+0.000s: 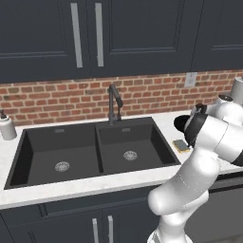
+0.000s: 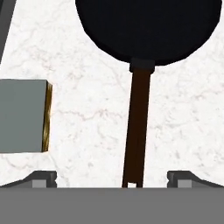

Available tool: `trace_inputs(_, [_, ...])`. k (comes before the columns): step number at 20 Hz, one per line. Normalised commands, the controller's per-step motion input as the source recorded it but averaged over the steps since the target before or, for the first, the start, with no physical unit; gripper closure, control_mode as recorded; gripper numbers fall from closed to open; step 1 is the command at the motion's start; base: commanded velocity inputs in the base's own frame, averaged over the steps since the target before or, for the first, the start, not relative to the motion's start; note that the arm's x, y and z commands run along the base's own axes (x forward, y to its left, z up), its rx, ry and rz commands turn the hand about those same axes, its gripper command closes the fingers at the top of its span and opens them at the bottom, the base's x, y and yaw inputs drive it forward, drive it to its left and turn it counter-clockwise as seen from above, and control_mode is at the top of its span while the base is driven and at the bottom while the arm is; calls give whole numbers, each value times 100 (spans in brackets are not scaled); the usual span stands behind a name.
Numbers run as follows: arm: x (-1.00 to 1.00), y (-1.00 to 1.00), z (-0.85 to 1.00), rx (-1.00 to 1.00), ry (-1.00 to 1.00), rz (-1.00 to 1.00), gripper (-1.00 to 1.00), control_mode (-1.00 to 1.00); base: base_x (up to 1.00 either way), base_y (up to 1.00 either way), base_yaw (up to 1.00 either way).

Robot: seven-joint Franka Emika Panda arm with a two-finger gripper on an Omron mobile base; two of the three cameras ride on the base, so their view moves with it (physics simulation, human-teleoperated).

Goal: Pick the pan and sponge and place them into the sink. Then turn on the water.

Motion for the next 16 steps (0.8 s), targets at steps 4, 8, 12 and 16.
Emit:
trace_inputs(4, [23,-8,-26,0,0,0,-100,-100,0,0,0])
trace_inputs(8, [22,-3,-29,0,2,0,-100,-100,0,0,0])
trace_inputs(12, [24,-1,-24,0,3,0,-100,-100,0,0,0])
trace_inputs(16, [16,-14,-16,0,0,0,-100,-100,0,0,0])
